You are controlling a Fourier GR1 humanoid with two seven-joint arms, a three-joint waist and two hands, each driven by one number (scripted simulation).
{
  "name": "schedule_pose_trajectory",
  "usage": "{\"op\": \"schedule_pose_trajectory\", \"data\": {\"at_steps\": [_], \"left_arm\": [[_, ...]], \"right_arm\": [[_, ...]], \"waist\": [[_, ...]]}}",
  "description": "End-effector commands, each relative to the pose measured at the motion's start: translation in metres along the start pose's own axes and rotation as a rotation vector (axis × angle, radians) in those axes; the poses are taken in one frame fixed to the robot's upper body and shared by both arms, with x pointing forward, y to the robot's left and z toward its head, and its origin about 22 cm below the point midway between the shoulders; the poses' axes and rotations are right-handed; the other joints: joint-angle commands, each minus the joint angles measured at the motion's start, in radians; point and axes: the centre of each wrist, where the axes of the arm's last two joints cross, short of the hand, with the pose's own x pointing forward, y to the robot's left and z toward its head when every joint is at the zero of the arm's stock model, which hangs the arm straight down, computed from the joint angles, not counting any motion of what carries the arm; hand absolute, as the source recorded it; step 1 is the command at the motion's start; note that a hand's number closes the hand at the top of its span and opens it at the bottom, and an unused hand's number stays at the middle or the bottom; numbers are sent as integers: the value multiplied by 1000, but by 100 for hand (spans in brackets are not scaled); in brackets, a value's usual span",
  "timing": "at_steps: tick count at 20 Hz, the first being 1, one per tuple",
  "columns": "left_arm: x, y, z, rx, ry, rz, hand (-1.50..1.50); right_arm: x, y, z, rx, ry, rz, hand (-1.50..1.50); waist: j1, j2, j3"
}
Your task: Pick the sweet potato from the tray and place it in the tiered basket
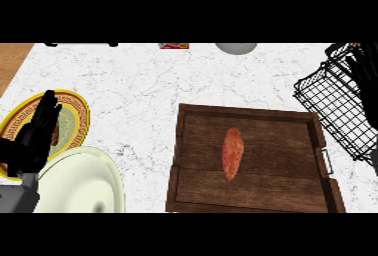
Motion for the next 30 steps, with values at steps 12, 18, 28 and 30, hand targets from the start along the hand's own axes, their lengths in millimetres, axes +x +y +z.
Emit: {"op": "schedule_pose_trajectory", "data": {"at_steps": [12,18,28,30], "left_arm": [[3,-3,4,13,46,-222,0],[17,-20,-5,-18,20,-240,0],[20,-31,-3,-60,8,-235,0],[26,-31,-10,-59,11,-230,0]], "right_arm": [[-107,61,128,-792,495,80,-150],[-72,94,164,-625,526,181,-150],[-4,71,136,-244,800,461,-150],[18,79,124,-216,845,481,-150]], "waist": [[-69,-35,-10],[-33,-28,-13],[21,-19,-17],[16,-18,-15]]}}
